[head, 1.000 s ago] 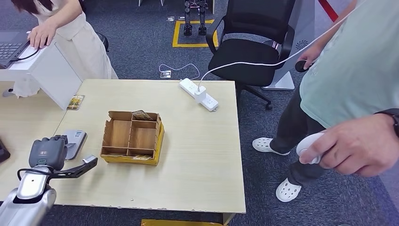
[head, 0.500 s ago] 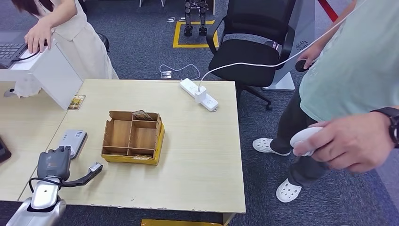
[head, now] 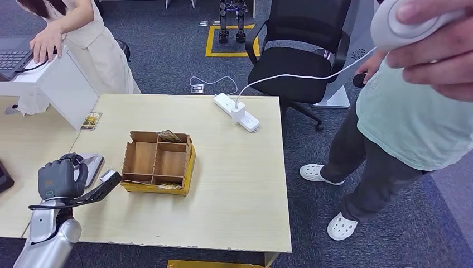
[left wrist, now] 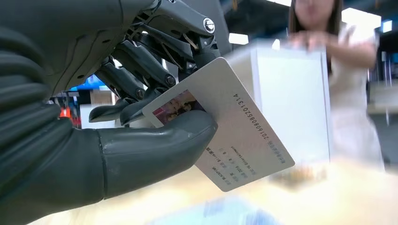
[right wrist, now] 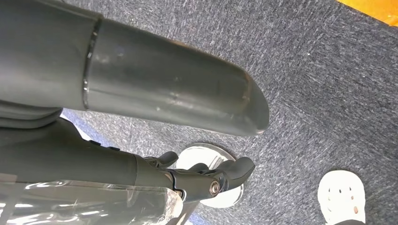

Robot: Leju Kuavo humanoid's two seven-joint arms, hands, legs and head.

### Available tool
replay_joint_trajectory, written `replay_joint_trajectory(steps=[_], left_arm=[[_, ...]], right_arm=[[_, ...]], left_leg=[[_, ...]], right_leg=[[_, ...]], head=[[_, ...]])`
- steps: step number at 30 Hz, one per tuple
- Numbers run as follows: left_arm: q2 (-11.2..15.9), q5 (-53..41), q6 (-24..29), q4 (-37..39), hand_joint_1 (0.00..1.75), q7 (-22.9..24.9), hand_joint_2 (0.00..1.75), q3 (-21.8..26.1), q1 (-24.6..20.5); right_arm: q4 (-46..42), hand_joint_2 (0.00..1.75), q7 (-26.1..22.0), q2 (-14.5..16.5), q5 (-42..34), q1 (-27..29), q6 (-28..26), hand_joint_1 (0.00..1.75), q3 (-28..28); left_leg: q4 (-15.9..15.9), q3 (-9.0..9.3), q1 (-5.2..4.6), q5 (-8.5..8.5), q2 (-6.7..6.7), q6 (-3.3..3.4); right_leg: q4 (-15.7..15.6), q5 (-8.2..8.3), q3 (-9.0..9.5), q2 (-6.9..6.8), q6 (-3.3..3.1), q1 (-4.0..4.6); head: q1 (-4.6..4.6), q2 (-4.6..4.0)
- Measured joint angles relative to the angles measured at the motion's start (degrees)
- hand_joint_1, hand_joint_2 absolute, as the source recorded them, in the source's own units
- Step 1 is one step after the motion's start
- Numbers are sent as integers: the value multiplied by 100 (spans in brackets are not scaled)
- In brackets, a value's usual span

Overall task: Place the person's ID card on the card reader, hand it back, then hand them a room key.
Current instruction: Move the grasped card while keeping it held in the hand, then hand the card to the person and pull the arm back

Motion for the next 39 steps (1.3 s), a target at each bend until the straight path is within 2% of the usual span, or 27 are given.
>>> replay_joint_trajectory(steps=[7,11,14,19,22,29,33,39], left_arm=[[275,-532,367,-69,175,180,175,122,-923],[325,-704,469,116,175,196,175,131,-1446],[277,-974,500,311,175,262,175,87,-1821],[112,-1738,603,765,175,784,175,-202,-2471],[14,-1772,709,1023,175,858,175,-314,-2786],[-166,-1713,747,1273,175,790,175,-394,-3091],[-219,-1588,725,1328,0,676,175,-407,-3162],[-263,-1379,630,1335,0,581,175,-456,-3206]], right_arm=[[-5,0,65,3,146,2,23,0,5],[-22,0,72,14,186,-11,23,0,12],[-43,0,92,18,237,-37,17,0,18],[-97,0,91,31,277,-96,14,0,26],[-123,0,55,47,276,-112,3,0,26],[-140,0,46,84,274,-116,-1,0,26],[-140,0,46,100,263,-106,1,0,26],[-140,0,46,120,276,-92,1,0,26]], left_leg=[[0,-1,1,6,0,-5],[0,-2,1,8,-1,-5],[2,-5,0,9,-1,-4],[4,-8,-1,11,2,-1],[5,-9,-1,11,5,-1],[4,-11,0,11,8,-1],[4,-14,0,11,12,-1],[4,-17,-1,11,11,-1]], right_leg=[[2,2,-2,0,-3,1],[2,2,-5,1,-3,1],[1,3,-9,1,-2,0],[1,10,-11,4,0,0],[1,13,-14,8,-3,0],[1,13,-20,13,-4,0],[1,13,-23,16,-4,0],[1,13,-24,15,-4,0]], head=[[-1,0],[0,0],[0,0],[0,0],[-1,0],[-1,0],[-1,0],[-1,0]])
